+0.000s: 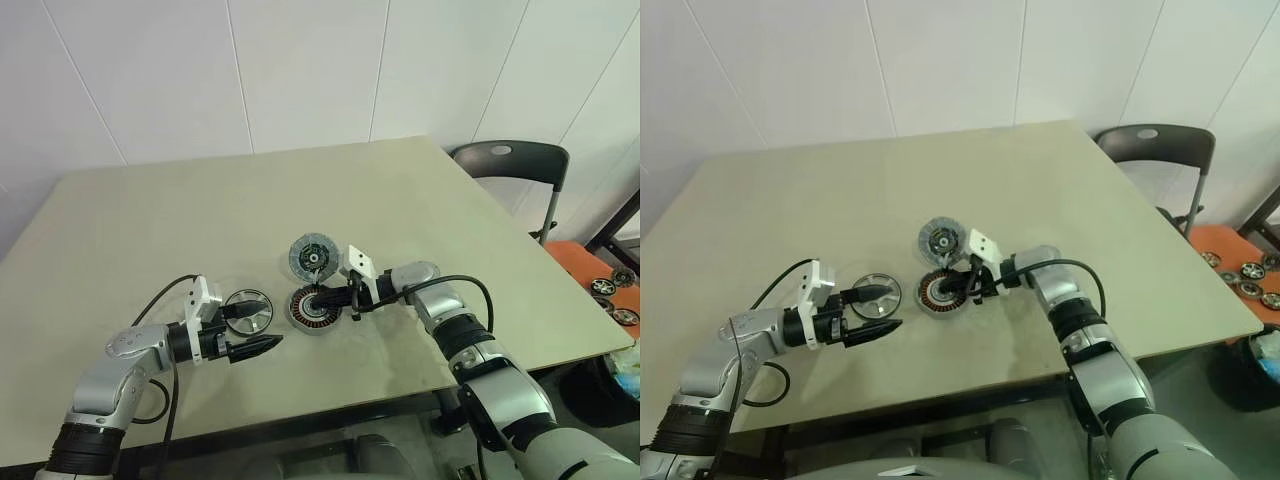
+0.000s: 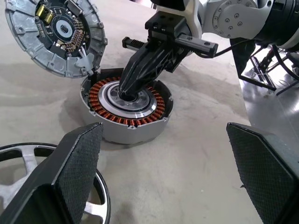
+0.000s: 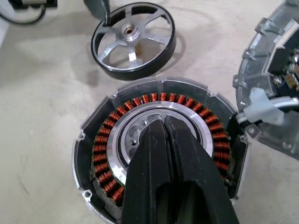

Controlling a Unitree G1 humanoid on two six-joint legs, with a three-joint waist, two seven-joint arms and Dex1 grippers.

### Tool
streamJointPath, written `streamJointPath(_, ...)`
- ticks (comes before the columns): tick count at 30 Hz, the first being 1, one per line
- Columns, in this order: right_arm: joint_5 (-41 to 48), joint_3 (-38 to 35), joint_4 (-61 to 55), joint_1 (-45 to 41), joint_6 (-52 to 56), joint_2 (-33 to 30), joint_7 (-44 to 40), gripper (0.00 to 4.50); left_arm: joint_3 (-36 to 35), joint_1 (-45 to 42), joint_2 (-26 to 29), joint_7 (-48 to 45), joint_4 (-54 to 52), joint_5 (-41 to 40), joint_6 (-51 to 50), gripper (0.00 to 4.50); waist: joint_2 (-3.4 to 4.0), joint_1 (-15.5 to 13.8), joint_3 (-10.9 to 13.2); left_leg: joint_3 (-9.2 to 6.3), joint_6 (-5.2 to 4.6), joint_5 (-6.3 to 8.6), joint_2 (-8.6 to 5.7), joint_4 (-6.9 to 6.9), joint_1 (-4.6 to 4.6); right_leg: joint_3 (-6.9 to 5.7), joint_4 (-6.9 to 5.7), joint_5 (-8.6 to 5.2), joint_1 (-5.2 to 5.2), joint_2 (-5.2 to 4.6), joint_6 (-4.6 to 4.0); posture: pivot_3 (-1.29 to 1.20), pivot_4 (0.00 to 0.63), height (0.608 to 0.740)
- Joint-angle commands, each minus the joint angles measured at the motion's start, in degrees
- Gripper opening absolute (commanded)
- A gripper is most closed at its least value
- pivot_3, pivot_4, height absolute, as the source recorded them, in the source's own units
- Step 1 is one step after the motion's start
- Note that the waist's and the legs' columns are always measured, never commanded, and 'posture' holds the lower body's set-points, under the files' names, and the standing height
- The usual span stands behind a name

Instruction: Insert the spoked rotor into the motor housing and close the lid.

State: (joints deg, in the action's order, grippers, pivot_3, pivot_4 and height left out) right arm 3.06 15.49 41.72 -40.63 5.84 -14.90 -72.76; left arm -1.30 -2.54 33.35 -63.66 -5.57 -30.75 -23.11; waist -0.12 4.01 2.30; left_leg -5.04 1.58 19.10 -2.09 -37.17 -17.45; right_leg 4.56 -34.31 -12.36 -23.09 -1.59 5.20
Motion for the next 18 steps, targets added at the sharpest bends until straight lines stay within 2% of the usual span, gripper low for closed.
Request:
streamJointPath(1, -2.4, 2.3, 0.9, 0.8, -1.0, -0.2, 0.1, 0.05, -1.6, -0.6, 0.2, 0.0, -1.2, -1.2, 0.4, 4.5, 0.0, 0.0, 0.0, 0.0, 0.0, 0.0, 0.0, -0.01, 0.01, 0.0, 0.0, -0.01, 0.01, 0.0, -0.01, 0.0, 0.0, 0.74)
streamJointPath(12, -10.2, 7.0, 3.6, 1.3, -16.3, -2.1, 3.7, 0.05, -1.7, -0.7, 0.2, 0.2, -1.4, -1.4, 0.3, 4.5, -0.1, 0.0, -0.1, 0.0, 0.01, -0.01, 0.01, -0.06, 0.08, 0.01, -0.03, 0.0, 0.09, 0.01, -0.01, 0.0, 0.0, 0.74)
streamJointPath(18, -12.5, 8.7, 4.7, 1.0, -20.3, -2.7, 4.6, 0.05, -1.7, -1.1, 0.0, 0.0, -0.6, -1.3, 0.6, 4.5, -0.17, 0.0, -0.2, 0.0, 0.01, -0.01, 0.02, -0.07, 0.39, 0.01, -0.02, -0.12, 0.42, 0.01, -0.17, 0.0, 0.0, 0.74)
